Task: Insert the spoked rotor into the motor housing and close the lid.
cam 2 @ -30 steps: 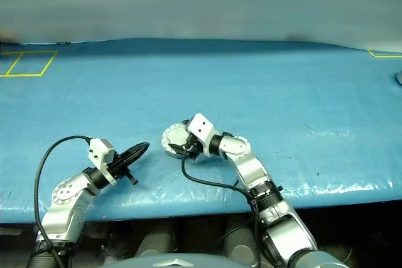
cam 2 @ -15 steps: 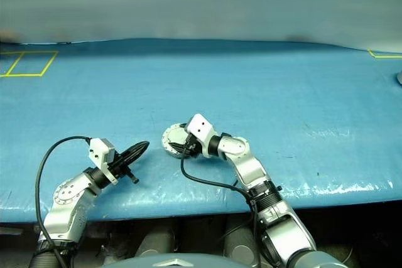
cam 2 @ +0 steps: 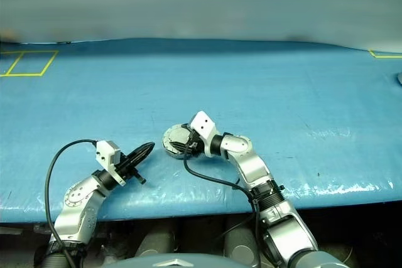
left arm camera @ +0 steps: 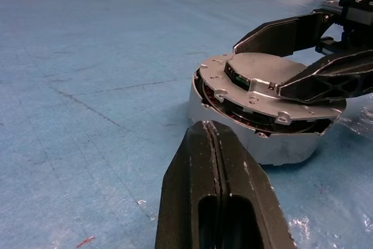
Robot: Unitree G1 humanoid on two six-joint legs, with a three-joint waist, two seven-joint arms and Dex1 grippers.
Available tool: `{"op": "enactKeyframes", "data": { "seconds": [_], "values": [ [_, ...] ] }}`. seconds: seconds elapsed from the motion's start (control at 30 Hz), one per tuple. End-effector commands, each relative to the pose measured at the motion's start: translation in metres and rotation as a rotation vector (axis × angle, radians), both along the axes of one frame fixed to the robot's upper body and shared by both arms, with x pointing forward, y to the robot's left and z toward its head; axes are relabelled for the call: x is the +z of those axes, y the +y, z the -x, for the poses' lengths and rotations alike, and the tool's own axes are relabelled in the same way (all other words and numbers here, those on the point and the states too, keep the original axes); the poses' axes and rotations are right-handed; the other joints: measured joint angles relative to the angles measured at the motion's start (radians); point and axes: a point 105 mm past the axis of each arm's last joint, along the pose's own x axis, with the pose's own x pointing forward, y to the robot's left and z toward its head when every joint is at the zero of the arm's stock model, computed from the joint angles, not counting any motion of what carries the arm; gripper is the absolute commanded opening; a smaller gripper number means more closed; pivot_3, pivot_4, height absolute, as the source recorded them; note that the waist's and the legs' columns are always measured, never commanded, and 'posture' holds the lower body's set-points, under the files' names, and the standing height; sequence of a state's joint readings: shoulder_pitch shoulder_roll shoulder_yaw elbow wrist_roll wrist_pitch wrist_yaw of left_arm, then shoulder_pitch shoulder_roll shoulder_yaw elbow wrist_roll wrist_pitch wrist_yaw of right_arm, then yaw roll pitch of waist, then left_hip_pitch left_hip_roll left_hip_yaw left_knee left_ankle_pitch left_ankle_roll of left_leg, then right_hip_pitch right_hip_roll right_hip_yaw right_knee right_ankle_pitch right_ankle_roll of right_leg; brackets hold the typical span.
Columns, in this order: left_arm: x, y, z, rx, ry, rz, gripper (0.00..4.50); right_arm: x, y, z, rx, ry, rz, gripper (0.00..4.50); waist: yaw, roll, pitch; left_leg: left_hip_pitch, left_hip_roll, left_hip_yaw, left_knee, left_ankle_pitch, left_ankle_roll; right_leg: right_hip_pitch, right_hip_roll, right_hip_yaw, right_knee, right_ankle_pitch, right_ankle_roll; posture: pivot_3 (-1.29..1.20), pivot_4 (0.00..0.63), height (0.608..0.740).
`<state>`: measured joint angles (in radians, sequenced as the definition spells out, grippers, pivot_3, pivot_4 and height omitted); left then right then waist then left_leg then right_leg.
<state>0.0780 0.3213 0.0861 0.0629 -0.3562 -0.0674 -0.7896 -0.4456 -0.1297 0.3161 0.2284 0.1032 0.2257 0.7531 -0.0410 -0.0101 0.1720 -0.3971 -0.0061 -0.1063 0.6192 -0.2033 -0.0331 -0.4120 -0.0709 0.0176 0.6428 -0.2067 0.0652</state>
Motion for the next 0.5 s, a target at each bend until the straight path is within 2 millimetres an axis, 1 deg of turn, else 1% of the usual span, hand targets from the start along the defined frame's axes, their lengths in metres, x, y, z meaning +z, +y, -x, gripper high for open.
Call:
{"op": "enactKeyframes", "data": {
  "seconds": [0.03, 0.5],
  "values": [
    [0.003, -0.003, 0.002, -0.011, -0.023, -0.001, 0.0, 0.001, 0.002, 0.0, -0.016, -0.02, -0.009, 3.01, 0.0, 0.0, 0.0, 0.0, 0.0, 0.0, 0.0, 0.0, 0.0, 0.0, 0.0, 0.0, 0.0, 0.0, 0.0, 0.0, 0.15, 0.74],
    [0.004, 0.002, 0.006, -0.002, -0.016, -0.011, 0.0, -0.013, 0.01, 0.003, -0.029, 0.009, 0.031, 3.01, -0.01, 0.0, 0.0, 0.001, 0.0, 0.0, 0.0, 0.0, 0.0, 0.0, 0.0, 0.0, 0.001, 0.0, 0.0, 0.0, 0.15, 0.74]
  ]
}}
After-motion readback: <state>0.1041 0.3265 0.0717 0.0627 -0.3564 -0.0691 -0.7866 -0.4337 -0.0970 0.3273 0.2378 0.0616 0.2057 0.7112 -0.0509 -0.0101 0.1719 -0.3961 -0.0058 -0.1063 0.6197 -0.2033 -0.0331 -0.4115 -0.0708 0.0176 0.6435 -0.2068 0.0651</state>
